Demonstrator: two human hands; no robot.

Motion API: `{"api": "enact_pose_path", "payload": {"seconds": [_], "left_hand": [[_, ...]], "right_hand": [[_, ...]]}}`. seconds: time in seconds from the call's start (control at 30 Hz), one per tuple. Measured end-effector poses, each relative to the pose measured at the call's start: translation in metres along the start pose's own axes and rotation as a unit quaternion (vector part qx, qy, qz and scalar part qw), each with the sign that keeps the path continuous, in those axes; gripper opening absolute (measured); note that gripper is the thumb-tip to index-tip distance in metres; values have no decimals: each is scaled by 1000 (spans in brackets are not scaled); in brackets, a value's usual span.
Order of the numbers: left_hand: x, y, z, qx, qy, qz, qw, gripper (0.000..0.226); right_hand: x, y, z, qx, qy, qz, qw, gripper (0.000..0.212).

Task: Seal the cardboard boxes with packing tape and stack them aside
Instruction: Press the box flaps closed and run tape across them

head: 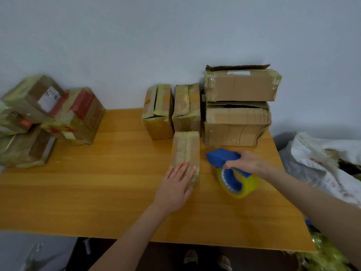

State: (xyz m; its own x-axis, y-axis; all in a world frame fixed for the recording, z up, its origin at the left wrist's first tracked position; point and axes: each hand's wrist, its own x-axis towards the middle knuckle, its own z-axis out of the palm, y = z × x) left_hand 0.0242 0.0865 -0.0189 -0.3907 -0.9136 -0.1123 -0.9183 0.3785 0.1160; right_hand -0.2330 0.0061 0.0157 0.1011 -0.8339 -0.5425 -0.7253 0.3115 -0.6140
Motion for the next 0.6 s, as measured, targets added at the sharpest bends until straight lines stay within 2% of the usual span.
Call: {"api": "enact_pose_path", "payload": {"seconds": [0.1,0.2,0.3,0.37,0.47,0.53,0.6], "left_hand": [[0,-1,1,3,0,0,1000,61],[0,-1,1,-8,-10,-4,1000,66],[1,-1,-3,-66,-8,-9,998,67],[0,-4,-9,-184,23,-34,982,56],[-6,-10,-19,-312,149,-136,928,51],[-9,-14,-21,-348,172,-224,894,52],[-4,-12,-19,-383,141,-275,870,54]], "right_hand": [[5,6,24,183,15,79,980,46],[8,18,42,329,-9,150,932,50],[7,28,45,373,-31,181,909,54],[5,28,41,311,-22,174,934,69],[-5,15,29,87,24,83,992,80],[-18,-4,32,-12,78,-9,997,71],[-27,-27,52,-23,87,-60,994,67]]}}
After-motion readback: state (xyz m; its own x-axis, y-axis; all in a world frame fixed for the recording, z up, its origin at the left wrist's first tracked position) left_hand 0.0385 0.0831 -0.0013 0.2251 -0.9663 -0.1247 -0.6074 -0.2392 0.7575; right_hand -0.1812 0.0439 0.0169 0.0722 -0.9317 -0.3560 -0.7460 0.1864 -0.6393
